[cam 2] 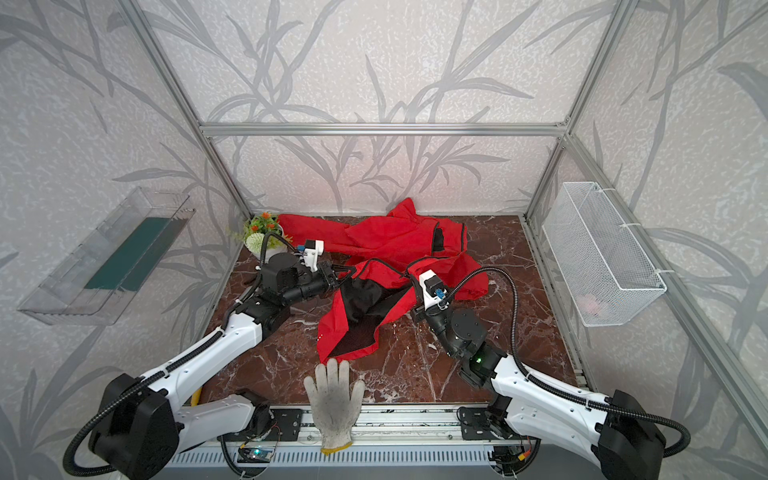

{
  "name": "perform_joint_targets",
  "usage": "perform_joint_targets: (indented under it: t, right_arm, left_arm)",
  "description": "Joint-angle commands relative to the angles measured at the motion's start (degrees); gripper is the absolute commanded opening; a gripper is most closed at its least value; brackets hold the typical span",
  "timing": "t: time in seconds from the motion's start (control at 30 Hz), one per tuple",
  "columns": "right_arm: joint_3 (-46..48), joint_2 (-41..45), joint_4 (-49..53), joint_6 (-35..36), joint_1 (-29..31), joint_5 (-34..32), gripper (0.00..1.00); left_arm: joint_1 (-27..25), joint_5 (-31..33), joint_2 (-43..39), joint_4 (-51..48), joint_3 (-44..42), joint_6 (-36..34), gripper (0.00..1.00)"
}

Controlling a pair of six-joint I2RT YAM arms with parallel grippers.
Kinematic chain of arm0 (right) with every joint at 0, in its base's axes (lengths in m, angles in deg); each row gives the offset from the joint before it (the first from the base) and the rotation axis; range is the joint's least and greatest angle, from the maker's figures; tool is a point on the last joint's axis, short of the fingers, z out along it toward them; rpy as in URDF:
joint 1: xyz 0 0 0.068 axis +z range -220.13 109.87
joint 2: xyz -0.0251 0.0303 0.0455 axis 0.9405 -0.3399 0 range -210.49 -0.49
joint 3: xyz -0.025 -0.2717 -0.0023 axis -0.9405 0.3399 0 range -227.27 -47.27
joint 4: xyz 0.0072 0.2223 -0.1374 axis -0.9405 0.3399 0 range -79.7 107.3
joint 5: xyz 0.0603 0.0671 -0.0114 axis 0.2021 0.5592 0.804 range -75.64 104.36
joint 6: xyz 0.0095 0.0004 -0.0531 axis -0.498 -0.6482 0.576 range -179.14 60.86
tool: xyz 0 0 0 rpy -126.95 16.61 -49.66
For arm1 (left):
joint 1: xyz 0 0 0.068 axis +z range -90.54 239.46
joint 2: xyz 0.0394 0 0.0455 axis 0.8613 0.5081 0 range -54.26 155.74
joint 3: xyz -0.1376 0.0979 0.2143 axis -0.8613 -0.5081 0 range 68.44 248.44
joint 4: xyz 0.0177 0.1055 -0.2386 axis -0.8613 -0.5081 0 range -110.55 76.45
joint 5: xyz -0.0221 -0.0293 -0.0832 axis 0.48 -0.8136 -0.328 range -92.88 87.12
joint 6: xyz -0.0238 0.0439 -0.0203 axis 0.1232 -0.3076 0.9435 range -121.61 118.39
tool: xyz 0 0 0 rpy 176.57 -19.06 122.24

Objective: Zip up the jacket

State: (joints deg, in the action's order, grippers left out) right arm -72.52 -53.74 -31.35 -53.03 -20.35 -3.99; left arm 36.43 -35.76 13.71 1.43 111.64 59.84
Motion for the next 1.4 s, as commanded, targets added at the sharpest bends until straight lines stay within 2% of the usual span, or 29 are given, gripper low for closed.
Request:
perform_joint_targets:
  t: [0.0,0.07,0.2,0.33,0.6,0.77,0.97,1.1,1.37]
  right_arm:
    - [-4.51,-1.52,-6.18,2.42,-0.30,6.54,0.00]
    - [-5.15,-3.54,-8.32,0.39,-0.60,6.30,0.00]
    - [-5.43,-8.71,-15.84,-10.13,-2.75,9.17,0.00]
    - [-5.83,-14.38,-24.52,-17.32,-3.08,8.88,0.00]
    - [-7.33,-16.68,-25.58,-30.79,-3.11,8.24,0.00]
    - [-6.39,-18.18,-29.04,-38.00,-3.11,9.58,0.00]
    - [-5.05,-18.28,-31.26,-40.26,-2.67,10.42,0.00]
    - [-3.85,-19.78,-36.25,-38.87,-2.01,11.05,0.00]
    - [-5.06,-22.28,-38.77,-40.25,-1.79,13.63,0.00]
  left_arm:
    - [0.27,-0.24,1.02,9.45,1.36,2.47,0.00]
    - [0.26,0.21,1.29,13.22,0.93,3.44,0.00]
    - [0.22,1.62,2.54,22.52,-0.44,5.92,0.00]
    - [0.00,4.29,3.17,30.70,-1.84,6.85,0.00]
    - [-3.03,12.19,1.06,43.69,-6.52,-1.99,0.00]
    - [-6.26,14.17,2.85,55.51,-10.04,-6.09,0.00]
    - [-8.48,14.10,7.64,66.12,-9.86,-4.10,0.00]
    - [-10.43,14.16,8.10,66.15,-8.87,-9.55,0.00]
    - [-11.17,15.39,8.23,66.22,-6.49,-10.29,0.00]
